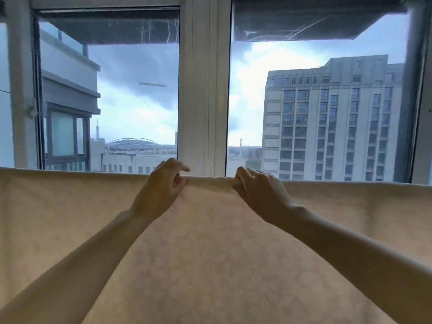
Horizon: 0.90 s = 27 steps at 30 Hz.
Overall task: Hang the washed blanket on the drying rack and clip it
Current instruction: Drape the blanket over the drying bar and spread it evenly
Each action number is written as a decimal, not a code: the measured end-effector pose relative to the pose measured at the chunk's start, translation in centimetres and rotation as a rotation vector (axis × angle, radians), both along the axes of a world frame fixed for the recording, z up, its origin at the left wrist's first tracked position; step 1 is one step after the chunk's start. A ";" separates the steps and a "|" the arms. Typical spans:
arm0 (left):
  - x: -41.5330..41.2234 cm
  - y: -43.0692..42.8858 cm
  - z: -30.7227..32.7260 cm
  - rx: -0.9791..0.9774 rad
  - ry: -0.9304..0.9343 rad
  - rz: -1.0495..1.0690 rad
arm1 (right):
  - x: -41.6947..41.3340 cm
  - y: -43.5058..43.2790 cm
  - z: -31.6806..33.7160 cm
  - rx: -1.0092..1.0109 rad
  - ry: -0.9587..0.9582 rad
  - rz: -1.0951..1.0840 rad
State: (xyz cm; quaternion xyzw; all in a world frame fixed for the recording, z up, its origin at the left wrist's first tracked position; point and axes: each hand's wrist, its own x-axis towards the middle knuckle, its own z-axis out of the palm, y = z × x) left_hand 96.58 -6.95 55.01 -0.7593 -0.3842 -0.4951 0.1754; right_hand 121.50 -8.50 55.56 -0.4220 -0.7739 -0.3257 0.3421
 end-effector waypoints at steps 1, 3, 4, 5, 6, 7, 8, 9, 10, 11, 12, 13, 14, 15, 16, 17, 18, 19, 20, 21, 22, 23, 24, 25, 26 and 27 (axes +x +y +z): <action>-1.5 0.5 0.2 -0.028 0.021 0.010 | -0.7 0.1 -0.1 0.003 0.017 0.002; -4.3 1.4 0.5 -0.091 0.110 0.054 | -2.4 0.3 -0.4 0.007 0.031 0.006; -5.7 1.7 0.6 -0.132 0.144 0.077 | -3.3 0.4 -0.5 0.011 0.032 0.006; -7.1 2.0 0.7 -0.178 0.164 0.100 | -4.1 0.5 -0.6 0.016 0.037 0.007; -8.6 2.1 0.8 -0.218 0.175 0.119 | -4.9 0.6 -0.7 0.020 0.048 0.013; -10.0 2.2 0.9 -0.248 0.172 0.131 | -5.7 0.8 -0.7 0.020 0.057 0.020; -11.4 2.2 0.9 -0.268 0.159 0.132 | -6.4 1.0 -0.8 0.020 0.064 0.027; -12.5 2.2 1.0 -0.278 0.139 0.123 | -7.2 1.1 -0.8 0.019 0.068 0.033; -13.4 2.2 0.9 -0.278 0.121 0.113 | -7.9 1.4 -0.8 0.015 0.072 0.043; -14.0 2.3 0.9 -0.266 0.106 0.106 | -8.7 1.6 -0.8 0.008 0.078 0.053; -14.4 2.3 0.9 -0.244 0.095 0.102 | -9.4 1.8 -0.8 0.003 0.084 0.065; -14.6 2.4 0.9 -0.210 0.084 0.099 | -10.2 2.0 -0.8 0.002 0.087 0.076; -14.7 2.4 0.7 -0.170 0.075 0.098 | -10.9 2.1 -0.9 0.005 0.086 0.085; -14.8 2.5 0.5 -0.128 0.068 0.100 | -11.6 2.2 -1.0 0.011 0.081 0.088; -14.8 2.4 0.3 -0.084 0.067 0.109 | -12.1 2.3 -1.1 0.018 0.079 0.087; -14.8 2.4 0.1 -0.037 0.076 0.127 | -12.6 2.4 -1.2 0.020 0.082 0.083; -14.8 2.4 -0.1 0.010 0.096 0.155 | -12.9 2.5 -1.1 0.016 0.090 0.081; -14.7 2.2 -0.3 0.056 0.119 0.187 | -13.1 2.7 -1.1 0.009 0.101 0.082; -14.7 2.1 -0.5 0.097 0.135 0.216 | -13.2 2.9 -1.0 0.003 0.109 0.083; -14.6 2.0 -0.6 0.133 0.144 0.238 | -13.2 3.0 -0.9 -0.004 0.110 0.083; -14.6 1.9 -0.9 0.158 0.151 0.252 | -13.3 3.0 -0.9 -0.008 0.105 0.086; -14.6 1.9 -1.2 0.171 0.155 0.259 | -13.3 3.1 -1.0 -0.012 0.090 0.089; -14.6 1.7 -1.7 0.175 0.154 0.262 | -13.2 3.0 -1.2 -0.005 0.065 0.092; -14.6 1.7 -2.4 0.174 0.149 0.257 | -13.0 2.9 -1.5 0.016 0.030 0.096; -14.6 1.7 -3.2 0.168 0.150 0.246 | -12.9 2.9 -1.9 0.042 -0.011 0.099; -14.5 1.7 -4.1 0.153 0.158 0.234 | -12.7 3.0 -2.3 0.060 -0.048 0.099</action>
